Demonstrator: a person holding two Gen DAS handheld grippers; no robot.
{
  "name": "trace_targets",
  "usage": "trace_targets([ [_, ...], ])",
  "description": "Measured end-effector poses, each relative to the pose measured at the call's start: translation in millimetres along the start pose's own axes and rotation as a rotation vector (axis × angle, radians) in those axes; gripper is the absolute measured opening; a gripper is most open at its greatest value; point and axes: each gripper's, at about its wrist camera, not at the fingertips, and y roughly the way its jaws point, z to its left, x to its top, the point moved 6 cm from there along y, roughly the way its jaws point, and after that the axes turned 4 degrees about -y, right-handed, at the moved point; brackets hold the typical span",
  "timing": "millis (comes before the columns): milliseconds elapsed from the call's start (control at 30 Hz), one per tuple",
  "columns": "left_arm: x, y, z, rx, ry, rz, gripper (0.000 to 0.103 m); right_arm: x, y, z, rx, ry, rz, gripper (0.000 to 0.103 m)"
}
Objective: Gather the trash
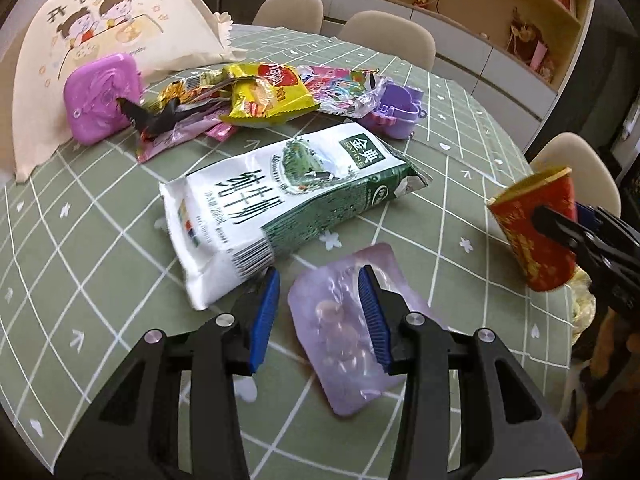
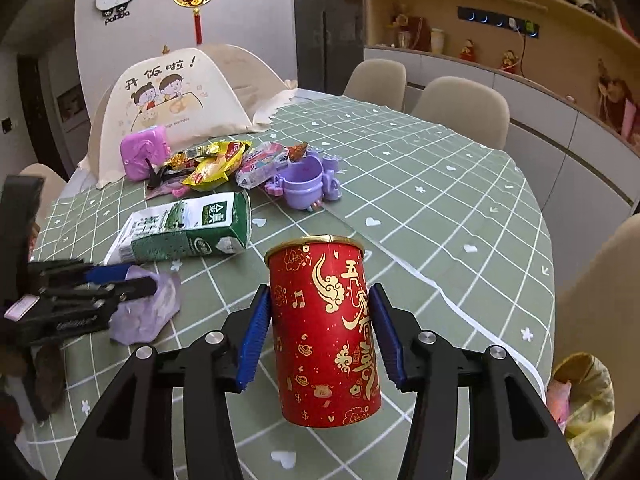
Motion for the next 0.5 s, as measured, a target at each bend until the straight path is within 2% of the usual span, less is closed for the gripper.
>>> trace_targets([
  [200,-2,1,-4,0.004,0.018,-0.001,0.039,-10,-7,-3,-0.015,-0.025,-0.001,0.047],
  [300,-10,-4,-8,-0.026,0.024,0.010,0.039,-13,-9,-6,-0.011,-0.027,-0.001,0.047],
  [400,-18,-8,-19,-0.048,0.087,0.025,0.047,-15,-8,-9,-0.004,-0.016,-0.003,0.049],
  [500,-20,-7,-25,-0.017,0.129,0.017,0.047,-18,-6,-11,-0.002,-0.001,-0.005,0.049],
])
